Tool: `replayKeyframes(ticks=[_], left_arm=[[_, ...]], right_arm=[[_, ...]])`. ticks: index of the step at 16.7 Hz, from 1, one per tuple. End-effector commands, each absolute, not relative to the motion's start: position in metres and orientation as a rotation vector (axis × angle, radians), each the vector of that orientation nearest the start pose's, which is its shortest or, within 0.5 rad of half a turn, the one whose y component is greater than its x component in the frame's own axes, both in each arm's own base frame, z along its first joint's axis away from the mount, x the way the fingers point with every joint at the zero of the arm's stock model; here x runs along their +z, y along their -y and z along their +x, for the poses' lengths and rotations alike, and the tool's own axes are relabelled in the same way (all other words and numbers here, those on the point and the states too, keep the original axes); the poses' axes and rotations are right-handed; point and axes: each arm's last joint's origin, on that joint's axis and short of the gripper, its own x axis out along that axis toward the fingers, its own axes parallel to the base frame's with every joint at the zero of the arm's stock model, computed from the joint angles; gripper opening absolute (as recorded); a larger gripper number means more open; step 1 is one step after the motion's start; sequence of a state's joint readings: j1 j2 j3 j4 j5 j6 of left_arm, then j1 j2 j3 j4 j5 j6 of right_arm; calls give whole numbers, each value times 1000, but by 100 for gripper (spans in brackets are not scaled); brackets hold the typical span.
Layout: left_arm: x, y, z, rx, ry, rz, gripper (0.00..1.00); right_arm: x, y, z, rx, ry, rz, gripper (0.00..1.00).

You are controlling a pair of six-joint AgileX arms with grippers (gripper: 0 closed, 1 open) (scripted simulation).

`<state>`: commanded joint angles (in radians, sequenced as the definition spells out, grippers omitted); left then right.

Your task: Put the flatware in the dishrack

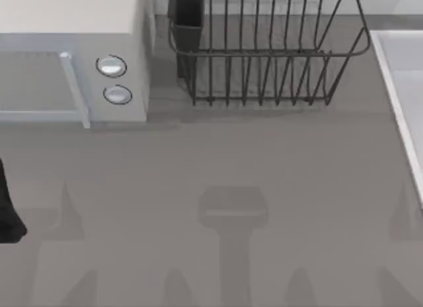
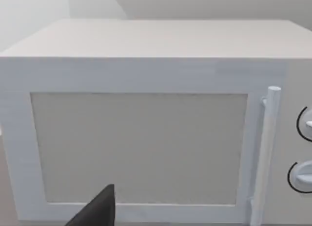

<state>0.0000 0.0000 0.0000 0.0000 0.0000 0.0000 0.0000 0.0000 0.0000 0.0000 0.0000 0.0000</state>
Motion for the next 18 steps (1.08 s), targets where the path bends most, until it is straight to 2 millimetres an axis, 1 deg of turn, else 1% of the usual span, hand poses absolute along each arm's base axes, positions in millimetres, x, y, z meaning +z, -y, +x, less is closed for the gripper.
replayKeyframes(ticks=[4,7,10,12,15,18], left_arm=[[160,1,106,0,0,0,100],[160,1,106,0,0,0,100],[160,1,106,0,0,0,100],[160,1,106,0,0,0,100],[160,1,106,0,0,0,100],[160,1,106,0,0,0,100]], right_arm=[[164,3,106,-12,-37,-33,100],[175,8,110,-44,-181,-155,100],[186,17,119,-49,-431,-349,100],[192,25,130,-4,-635,-495,100],[196,40,148,153,-939,-689,100],[196,59,168,388,-1180,-810,100]])
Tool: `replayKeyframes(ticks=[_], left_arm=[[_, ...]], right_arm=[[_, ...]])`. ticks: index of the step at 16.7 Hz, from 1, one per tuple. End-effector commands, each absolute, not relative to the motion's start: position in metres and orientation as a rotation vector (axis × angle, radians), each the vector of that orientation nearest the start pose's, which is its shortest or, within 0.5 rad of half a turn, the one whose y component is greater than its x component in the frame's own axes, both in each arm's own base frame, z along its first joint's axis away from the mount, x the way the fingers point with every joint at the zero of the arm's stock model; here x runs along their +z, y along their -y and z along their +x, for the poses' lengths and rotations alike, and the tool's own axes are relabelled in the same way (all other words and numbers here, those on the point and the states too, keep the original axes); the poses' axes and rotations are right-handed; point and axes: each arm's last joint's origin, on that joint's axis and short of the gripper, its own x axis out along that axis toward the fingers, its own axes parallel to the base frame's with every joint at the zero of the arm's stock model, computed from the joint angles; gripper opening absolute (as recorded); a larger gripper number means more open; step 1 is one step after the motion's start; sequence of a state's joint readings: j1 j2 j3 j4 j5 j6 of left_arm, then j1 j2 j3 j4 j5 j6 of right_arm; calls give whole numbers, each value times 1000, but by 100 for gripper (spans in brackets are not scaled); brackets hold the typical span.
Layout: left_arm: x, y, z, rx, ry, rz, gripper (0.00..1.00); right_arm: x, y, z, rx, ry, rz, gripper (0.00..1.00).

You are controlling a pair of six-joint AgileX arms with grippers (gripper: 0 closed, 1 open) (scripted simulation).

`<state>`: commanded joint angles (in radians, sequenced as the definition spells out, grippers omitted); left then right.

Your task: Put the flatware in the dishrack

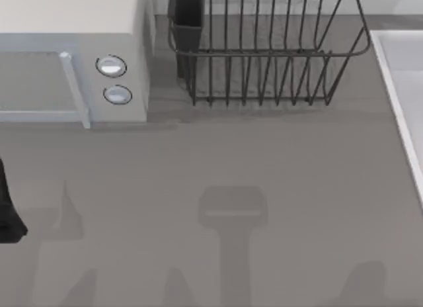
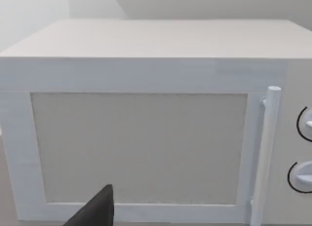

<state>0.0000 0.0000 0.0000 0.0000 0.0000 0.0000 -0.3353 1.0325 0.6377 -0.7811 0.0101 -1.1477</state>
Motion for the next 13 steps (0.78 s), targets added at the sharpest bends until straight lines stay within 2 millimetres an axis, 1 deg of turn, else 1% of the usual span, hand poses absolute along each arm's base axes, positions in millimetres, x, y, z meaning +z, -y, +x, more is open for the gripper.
replayKeyframes(ticks=[3,6,8,13], left_arm=[[160,1,106,0,0,0,100],[160,1,106,0,0,0,100],[160,1,106,0,0,0,100],[160,1,106,0,0,0,100]], right_arm=[[195,77,184,619,-1319,-855,100],[194,91,196,784,-1377,-856,100],[193,96,200,843,-1391,-849,100],[193,96,201,852,-1391,-852,100]])
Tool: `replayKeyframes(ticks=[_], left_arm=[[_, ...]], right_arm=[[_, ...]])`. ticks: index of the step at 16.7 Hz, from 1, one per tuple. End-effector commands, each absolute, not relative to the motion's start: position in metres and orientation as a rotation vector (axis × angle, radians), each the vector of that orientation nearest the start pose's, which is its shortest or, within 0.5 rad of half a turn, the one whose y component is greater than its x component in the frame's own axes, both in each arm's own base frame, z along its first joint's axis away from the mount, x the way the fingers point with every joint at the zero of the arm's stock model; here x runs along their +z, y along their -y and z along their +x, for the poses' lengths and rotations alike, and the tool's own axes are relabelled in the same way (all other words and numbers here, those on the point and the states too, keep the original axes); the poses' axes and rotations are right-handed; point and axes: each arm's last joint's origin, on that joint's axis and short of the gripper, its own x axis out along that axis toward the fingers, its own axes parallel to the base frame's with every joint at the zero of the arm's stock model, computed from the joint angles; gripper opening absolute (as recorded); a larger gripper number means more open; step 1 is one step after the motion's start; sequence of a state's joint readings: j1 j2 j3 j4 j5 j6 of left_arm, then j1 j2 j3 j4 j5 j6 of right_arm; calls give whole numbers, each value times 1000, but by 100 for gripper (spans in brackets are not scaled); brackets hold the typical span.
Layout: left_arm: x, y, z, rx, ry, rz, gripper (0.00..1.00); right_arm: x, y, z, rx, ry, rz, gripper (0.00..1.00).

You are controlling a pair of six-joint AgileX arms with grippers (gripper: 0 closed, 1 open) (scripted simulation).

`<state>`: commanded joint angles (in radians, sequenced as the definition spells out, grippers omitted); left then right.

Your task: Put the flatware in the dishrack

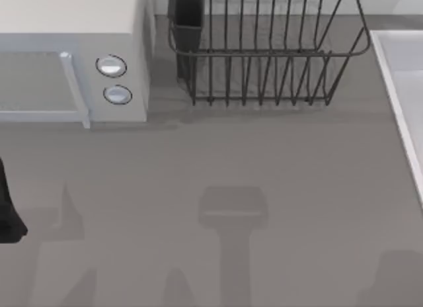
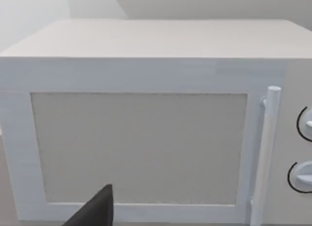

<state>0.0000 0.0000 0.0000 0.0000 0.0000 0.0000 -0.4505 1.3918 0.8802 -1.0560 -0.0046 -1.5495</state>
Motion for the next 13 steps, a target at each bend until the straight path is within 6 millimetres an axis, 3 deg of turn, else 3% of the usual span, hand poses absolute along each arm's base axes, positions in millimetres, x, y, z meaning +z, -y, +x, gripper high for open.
replayKeyframes(ticks=[3,10,13], left_arm=[[160,1,106,0,0,0,100],[160,1,106,0,0,0,100],[160,1,106,0,0,0,100]], right_arm=[[183,97,202,855,-1395,-847,100],[110,98,205,844,-1388,-854,100],[94,96,201,852,-1393,-848,100]])
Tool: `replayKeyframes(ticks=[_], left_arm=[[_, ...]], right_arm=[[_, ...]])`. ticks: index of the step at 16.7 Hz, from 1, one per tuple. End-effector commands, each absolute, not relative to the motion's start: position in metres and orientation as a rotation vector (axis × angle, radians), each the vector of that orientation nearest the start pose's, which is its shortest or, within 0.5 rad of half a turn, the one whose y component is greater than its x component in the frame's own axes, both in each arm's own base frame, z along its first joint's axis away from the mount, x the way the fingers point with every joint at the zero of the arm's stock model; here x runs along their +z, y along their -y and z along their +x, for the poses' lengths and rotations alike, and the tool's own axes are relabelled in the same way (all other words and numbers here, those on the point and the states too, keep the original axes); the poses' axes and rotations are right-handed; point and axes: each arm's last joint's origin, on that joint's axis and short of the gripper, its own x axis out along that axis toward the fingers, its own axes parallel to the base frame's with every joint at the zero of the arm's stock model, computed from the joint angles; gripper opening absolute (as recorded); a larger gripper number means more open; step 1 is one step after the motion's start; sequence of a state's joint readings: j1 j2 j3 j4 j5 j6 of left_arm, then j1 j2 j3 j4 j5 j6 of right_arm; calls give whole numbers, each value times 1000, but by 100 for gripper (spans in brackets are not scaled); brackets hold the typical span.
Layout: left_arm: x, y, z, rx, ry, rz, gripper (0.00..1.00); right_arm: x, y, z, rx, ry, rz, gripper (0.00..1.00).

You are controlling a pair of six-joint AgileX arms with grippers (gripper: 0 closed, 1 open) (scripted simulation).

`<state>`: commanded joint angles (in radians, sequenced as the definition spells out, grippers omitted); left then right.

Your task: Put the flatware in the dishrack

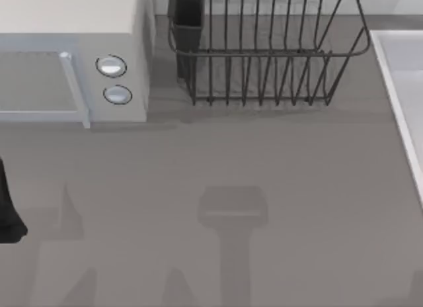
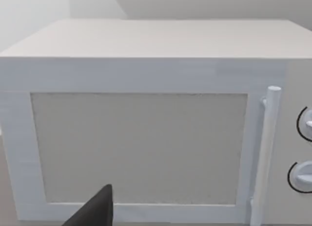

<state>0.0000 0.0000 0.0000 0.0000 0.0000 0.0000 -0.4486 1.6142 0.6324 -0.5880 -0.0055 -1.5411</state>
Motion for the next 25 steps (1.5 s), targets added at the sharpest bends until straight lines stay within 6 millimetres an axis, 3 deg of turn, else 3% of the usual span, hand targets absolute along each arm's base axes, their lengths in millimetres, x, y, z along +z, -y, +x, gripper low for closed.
replayKeyframes(ticks=[4,17,25], left_arm=[[160,1,106,0,0,0,100],[160,1,106,0,0,0,100],[160,1,106,0,0,0,100]], right_arm=[[93,96,201,852,-1393,-848,100],[93,96,201,852,-1393,-848,2],[93,96,201,852,-1393,-848,0]])
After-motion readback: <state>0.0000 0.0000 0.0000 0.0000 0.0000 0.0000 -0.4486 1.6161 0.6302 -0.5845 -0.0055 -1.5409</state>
